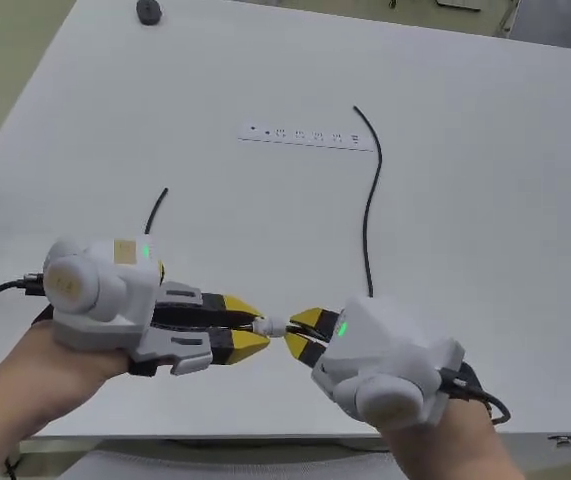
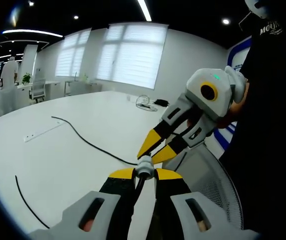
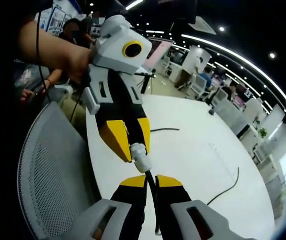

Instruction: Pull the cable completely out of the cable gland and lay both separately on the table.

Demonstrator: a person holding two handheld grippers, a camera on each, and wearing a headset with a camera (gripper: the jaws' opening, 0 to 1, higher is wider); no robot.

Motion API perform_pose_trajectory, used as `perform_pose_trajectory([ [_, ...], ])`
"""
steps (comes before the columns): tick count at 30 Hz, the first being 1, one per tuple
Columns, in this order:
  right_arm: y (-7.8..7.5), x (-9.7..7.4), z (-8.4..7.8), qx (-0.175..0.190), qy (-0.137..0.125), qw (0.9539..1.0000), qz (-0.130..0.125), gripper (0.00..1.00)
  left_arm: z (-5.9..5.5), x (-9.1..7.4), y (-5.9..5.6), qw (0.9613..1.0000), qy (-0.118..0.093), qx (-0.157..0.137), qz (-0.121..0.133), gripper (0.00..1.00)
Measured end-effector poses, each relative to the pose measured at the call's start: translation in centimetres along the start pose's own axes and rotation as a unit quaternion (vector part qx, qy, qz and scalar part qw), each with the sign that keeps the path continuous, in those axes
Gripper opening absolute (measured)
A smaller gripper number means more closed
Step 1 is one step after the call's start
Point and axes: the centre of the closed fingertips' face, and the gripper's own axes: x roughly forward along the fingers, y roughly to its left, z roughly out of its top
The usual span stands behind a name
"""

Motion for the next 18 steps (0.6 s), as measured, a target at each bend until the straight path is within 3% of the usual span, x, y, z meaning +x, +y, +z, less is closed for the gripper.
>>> perform_pose_trajectory([
  [11,-0.4,-0.2,-1.0,0.073,-0.010,0.9972,0.004,0.00,0.2,0.5,-0.1,1.0000,0.005,0.005,-0.002,0.15],
  [14,-0.5,-0.3,-1.6,0.073,-0.006,0.9973,-0.001,0.00,0.2,0.5,-0.1,1.0000,0.005,0.006,-0.001,0.15],
  [18,-0.9,-0.4,-2.5,0.111,-0.001,0.9938,-0.009,0.00,0.2,0.5,-0.1,1.0000,0.007,0.005,-0.001,0.15],
])
